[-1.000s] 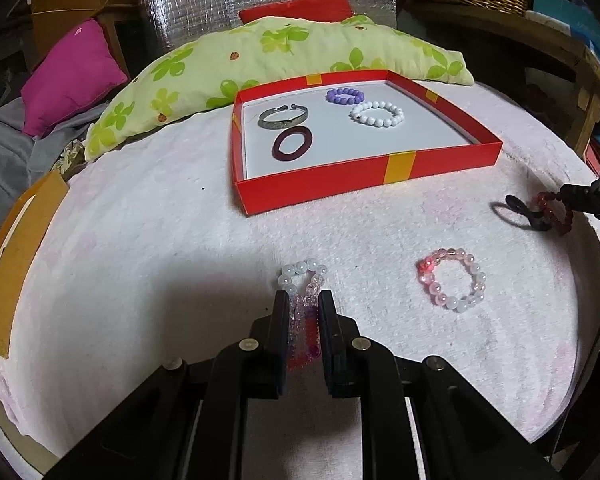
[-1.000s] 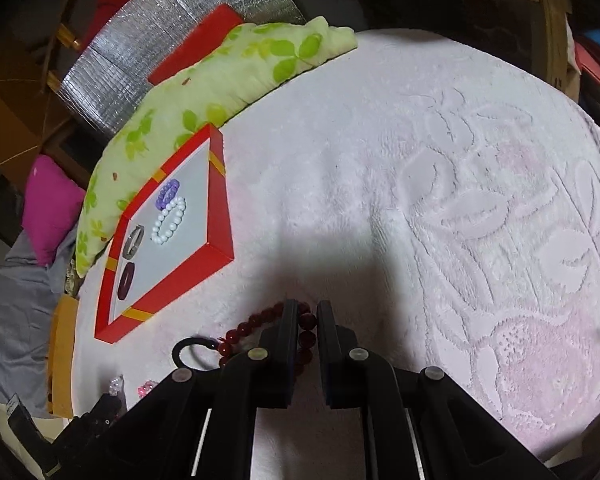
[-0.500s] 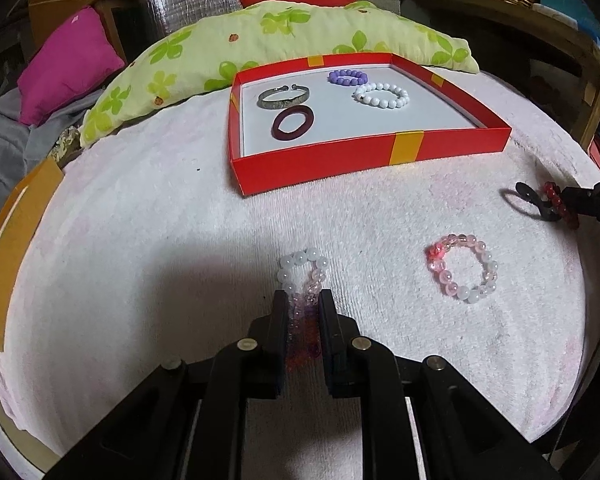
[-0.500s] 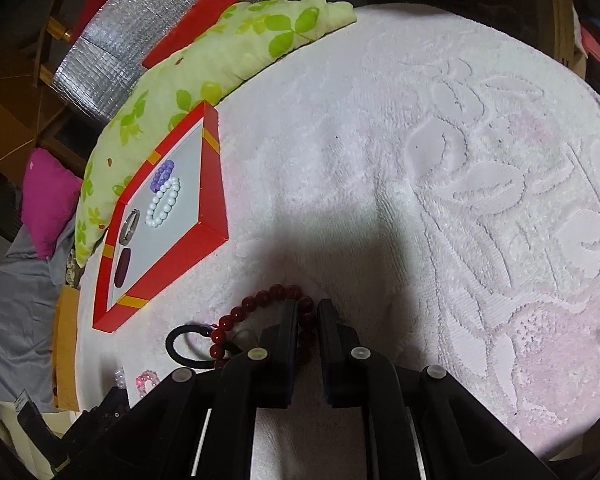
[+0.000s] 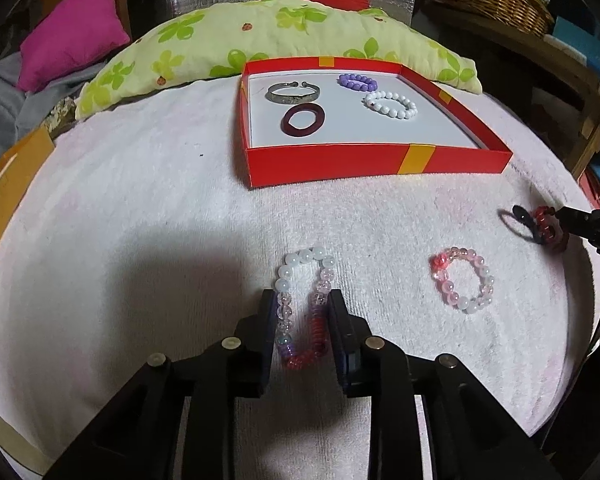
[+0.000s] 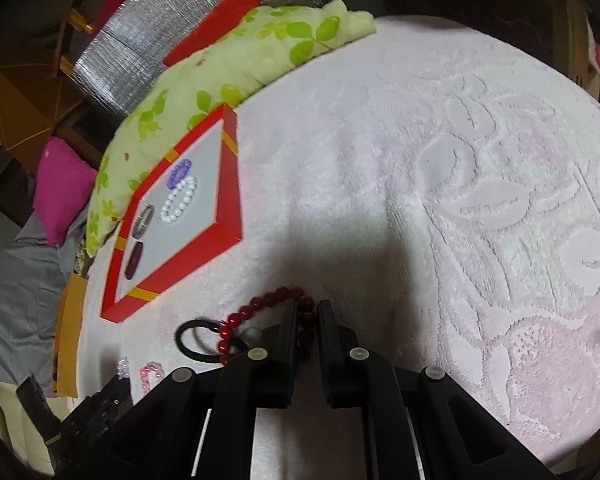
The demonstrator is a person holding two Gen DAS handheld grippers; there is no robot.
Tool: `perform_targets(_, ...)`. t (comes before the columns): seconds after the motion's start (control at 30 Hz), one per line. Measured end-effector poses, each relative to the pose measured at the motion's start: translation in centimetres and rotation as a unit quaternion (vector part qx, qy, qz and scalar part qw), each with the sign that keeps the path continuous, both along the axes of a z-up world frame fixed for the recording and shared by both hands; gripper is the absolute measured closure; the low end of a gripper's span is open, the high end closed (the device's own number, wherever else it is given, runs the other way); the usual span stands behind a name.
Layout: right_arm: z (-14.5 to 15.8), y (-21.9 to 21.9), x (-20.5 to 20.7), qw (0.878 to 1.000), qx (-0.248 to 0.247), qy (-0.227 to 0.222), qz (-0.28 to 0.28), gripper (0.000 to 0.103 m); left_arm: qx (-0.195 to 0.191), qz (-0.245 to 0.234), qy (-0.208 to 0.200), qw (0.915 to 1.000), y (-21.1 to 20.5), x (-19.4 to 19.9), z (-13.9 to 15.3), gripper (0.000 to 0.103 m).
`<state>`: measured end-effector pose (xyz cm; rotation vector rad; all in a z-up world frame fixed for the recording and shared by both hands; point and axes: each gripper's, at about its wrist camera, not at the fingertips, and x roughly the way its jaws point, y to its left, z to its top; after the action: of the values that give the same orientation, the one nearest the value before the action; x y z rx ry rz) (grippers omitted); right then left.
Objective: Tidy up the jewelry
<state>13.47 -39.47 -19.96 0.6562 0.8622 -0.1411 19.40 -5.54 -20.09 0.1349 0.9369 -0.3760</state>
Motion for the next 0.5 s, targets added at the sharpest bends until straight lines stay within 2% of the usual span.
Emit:
perform_targets(0.1,0.8,0.2,-0.3,1.0,-0.007,-0.02,-0.001,0.092,-0.015,-0.002,0.006,0.9999,0.2,0.0,0.0,0.07)
perform_targets(0.23,1.6,-0.4,-0.9,0.999,0.0,-0.045,-0.019,0.092,-0.027,-0.019,0.016,0.9993,-0.1,-0.3,0.0,0.048)
perform_targets(0.33,2.3,-1.0,-1.4,0.997,0.005,-0.068,-0.032,0.092,-0.007,-0.03,0.01,0.9995,-0.7,-0.6,-0.1,0.045)
perform_targets(0.4,2.5,-1.1,-1.6,0.997,0.008,-0.075,-0.036,0.092,-0.008,-0.029,0.012,0.9995,-0.7,-0.6,0.0,0.045)
perform_targets(0.5,1.9,-1.2,-1.2,0.998,0.008,-0.053,-0.038,0.092,-0.009,-0.022,0.011,0.9997,-0.4,-0.6,0.2,0.045)
